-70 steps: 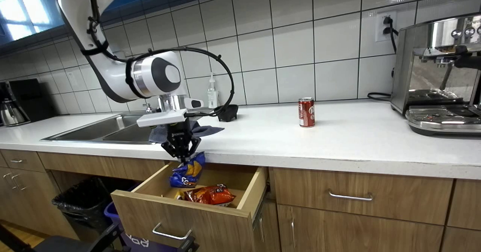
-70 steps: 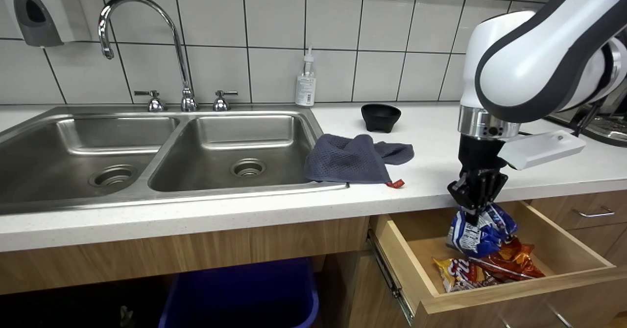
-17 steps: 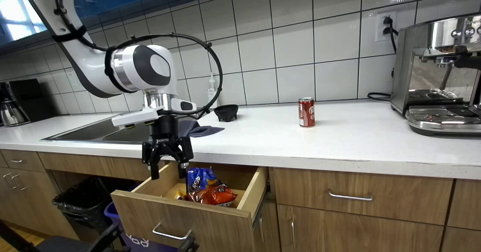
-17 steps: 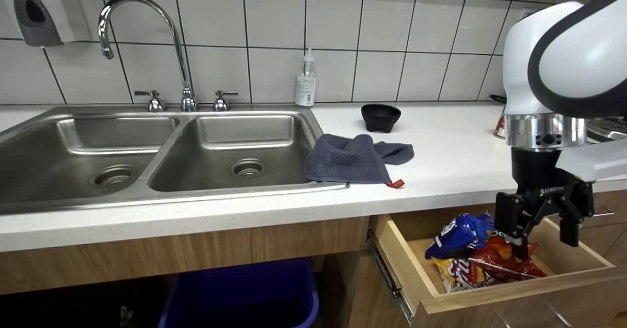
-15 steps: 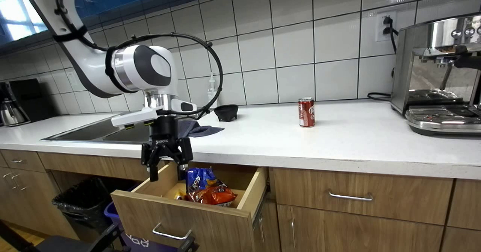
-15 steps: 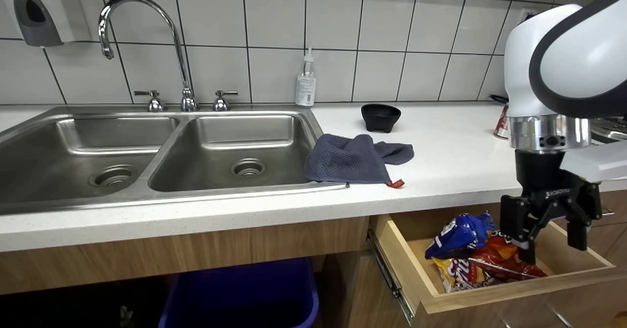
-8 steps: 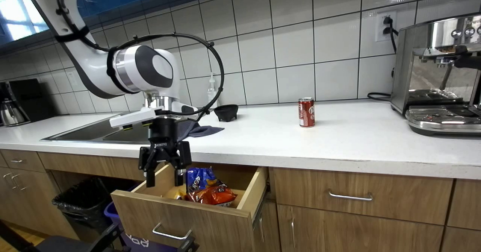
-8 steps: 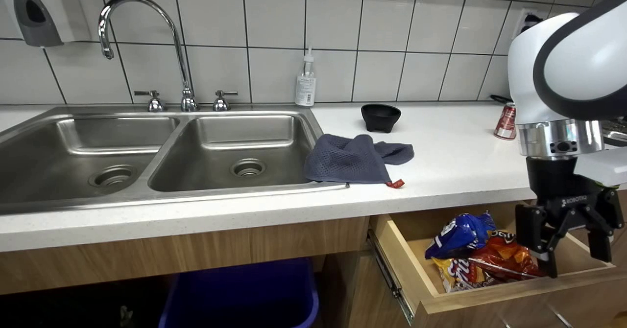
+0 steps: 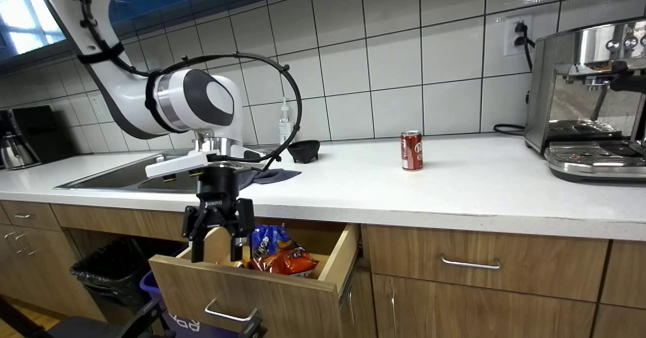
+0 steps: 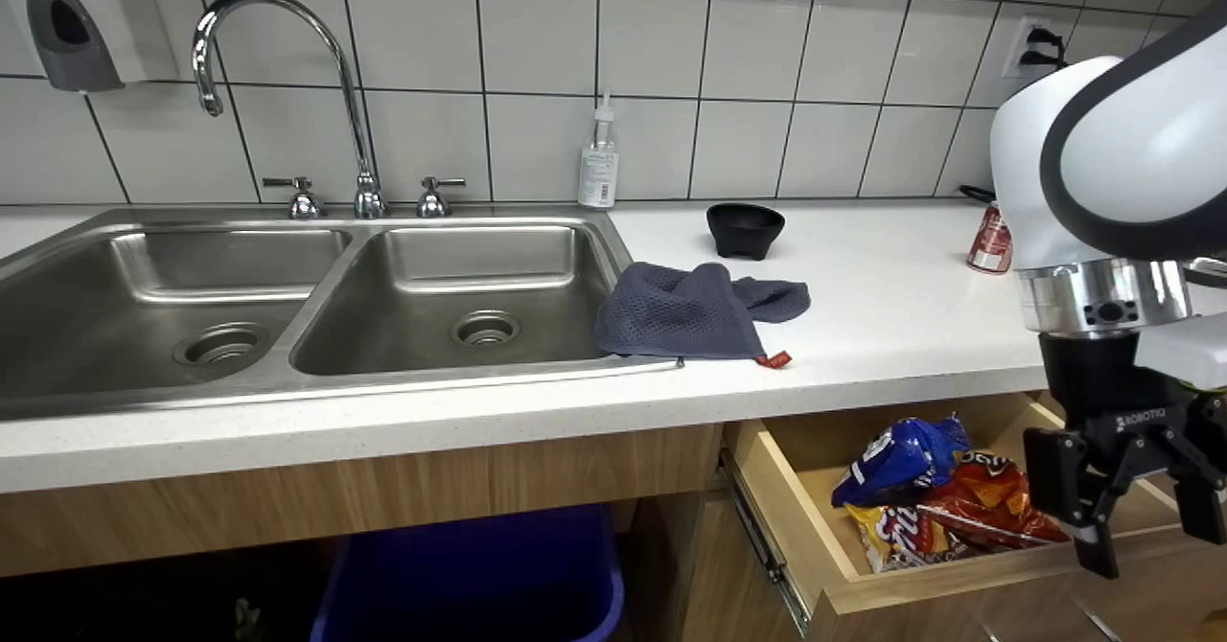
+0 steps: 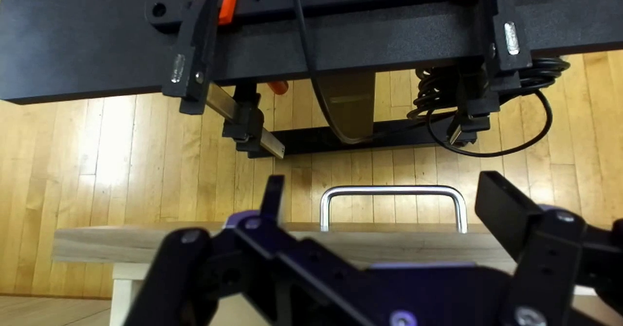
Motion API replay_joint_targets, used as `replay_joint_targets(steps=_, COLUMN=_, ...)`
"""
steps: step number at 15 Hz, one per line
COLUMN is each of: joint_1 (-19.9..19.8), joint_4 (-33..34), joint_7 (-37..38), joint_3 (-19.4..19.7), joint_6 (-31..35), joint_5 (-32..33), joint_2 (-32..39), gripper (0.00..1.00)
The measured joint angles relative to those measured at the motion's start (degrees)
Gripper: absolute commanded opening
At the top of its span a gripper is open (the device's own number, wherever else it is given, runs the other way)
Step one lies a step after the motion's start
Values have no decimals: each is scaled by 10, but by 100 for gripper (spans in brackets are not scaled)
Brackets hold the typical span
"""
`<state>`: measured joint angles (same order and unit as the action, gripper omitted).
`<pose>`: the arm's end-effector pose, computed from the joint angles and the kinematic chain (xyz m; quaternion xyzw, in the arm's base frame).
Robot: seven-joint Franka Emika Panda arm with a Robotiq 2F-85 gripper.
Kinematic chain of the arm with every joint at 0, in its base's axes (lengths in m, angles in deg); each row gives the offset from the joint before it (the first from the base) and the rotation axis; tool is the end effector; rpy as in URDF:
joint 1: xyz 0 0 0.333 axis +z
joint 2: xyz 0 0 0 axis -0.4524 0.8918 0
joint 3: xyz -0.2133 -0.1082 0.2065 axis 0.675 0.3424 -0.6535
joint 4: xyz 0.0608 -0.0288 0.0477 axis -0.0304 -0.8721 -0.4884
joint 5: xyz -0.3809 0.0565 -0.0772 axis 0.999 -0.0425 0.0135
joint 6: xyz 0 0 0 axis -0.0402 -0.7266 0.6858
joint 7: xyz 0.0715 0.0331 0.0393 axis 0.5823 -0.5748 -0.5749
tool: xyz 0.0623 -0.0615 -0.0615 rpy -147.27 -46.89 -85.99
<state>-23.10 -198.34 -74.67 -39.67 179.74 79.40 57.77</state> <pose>0.3718 0.0172 0.1729 0.9629 -0.0020 -0.2615 0.0660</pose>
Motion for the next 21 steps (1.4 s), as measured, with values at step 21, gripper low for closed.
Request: replay_joint_targets(steps=21, joint_1=0, joint_4=57, joint_7=-2, joint_3=11, joint_6=-2, joint_5=22, joint_2=88, gripper=100)
